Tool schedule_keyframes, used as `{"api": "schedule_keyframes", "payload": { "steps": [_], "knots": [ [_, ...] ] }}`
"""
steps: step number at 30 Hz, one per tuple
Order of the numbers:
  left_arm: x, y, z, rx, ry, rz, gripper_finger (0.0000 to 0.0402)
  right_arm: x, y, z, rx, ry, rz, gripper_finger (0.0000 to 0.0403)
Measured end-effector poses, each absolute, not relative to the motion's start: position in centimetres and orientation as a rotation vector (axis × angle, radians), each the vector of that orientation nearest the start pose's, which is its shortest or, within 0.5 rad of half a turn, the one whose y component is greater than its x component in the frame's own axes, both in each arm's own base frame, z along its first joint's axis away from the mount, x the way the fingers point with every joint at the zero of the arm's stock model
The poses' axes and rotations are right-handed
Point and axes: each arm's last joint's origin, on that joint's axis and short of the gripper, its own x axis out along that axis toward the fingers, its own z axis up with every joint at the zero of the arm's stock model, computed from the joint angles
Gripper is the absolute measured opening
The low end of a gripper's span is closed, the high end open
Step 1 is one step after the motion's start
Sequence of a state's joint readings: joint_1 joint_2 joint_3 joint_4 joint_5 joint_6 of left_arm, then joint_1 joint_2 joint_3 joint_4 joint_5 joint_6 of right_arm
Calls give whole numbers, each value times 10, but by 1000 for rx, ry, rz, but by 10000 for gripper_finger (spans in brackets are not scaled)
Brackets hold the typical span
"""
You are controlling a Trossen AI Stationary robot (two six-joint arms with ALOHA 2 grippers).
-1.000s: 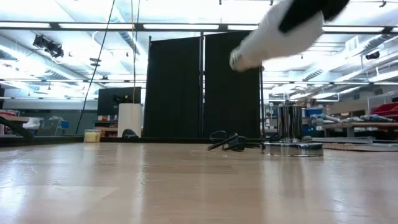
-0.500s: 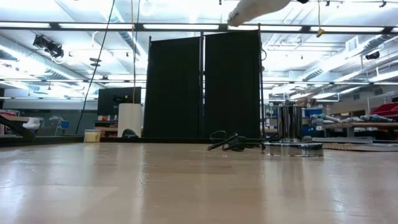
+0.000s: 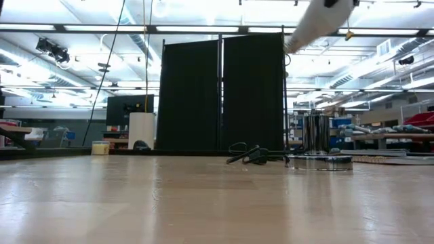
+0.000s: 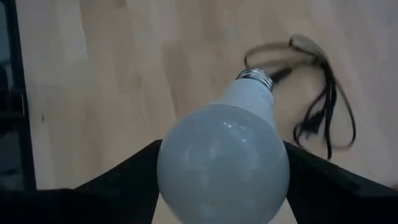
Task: Screw lightbulb
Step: Insert the lightbulb into the silver lamp
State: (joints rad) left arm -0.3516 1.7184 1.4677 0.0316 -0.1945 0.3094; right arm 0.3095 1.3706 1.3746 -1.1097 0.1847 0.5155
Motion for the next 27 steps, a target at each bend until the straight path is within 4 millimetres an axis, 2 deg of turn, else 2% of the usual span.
{"api": "schedule_keyframes", "payload": {
  "steps": [5, 10, 14, 22, 27],
  "knots": [
    [402, -95, 328, 347, 226, -138, 270, 237, 66, 336, 183, 1156, -128, 288],
    [410, -56, 323, 287, 274, -102, 270, 230, 58, 339, 161, 1179, -133, 288],
    [412, -32, 318, 269, 324, -93, 270, 226, 48, 344, 160, 1163, -131, 288],
    [413, -7, 318, 281, 323, -117, 249, 216, 29, 353, 167, 1139, -161, 288],
    [414, 7, 315, 281, 325, -145, 241, 216, 21, 353, 204, 1153, -114, 288]
  ]
}}
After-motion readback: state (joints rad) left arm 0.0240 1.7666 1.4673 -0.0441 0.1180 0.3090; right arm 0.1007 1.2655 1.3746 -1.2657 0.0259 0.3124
